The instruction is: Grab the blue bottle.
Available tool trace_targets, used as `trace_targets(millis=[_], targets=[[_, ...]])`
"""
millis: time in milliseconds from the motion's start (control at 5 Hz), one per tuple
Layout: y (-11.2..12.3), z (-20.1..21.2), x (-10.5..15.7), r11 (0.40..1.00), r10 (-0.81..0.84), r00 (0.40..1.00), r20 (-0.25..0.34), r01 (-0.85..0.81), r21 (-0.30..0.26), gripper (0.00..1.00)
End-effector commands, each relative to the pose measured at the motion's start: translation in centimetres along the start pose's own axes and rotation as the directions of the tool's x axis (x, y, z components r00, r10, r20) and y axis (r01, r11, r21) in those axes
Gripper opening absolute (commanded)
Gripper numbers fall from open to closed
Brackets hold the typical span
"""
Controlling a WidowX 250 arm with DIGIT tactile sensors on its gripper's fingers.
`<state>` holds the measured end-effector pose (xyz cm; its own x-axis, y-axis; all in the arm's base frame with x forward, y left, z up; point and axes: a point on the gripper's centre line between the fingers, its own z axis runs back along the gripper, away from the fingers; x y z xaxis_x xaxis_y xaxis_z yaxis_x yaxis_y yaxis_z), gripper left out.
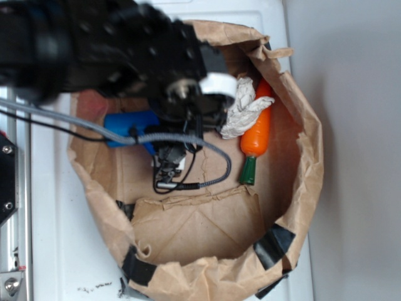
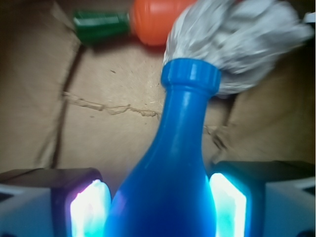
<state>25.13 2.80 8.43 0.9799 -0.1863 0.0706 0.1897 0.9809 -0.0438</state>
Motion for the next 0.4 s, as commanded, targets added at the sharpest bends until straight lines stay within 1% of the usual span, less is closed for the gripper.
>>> trace_targets(millis=[0, 200], targets=[[0.01, 7.45, -0.48, 1.0, 0.013, 0.995, 0.097, -0.013, 0.005, 0.0], [0.1, 8.05, -0.87, 1.0, 0.022, 0.996, 0.089, -0.024, 0.018, 0.0]])
